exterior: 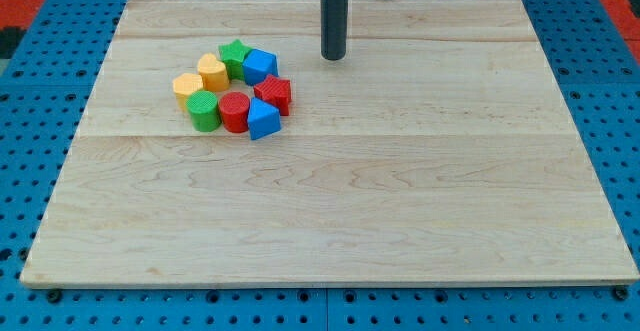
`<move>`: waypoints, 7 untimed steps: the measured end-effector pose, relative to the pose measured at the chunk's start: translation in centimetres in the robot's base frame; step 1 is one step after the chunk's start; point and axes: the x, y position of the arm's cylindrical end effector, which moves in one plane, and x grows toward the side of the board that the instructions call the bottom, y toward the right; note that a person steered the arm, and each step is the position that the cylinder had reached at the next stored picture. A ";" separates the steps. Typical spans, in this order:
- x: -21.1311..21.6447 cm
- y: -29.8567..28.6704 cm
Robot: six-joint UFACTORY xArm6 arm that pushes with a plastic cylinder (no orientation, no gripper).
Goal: Place your arm vertically above the blue triangle
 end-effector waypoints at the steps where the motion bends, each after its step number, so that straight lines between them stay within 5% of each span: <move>1: 0.5 -0.9; 2: 2.9 -8.3; 3: 11.1 -7.8; 5: 11.3 7.4; 6: 10.0 8.1; 7: 10.0 0.0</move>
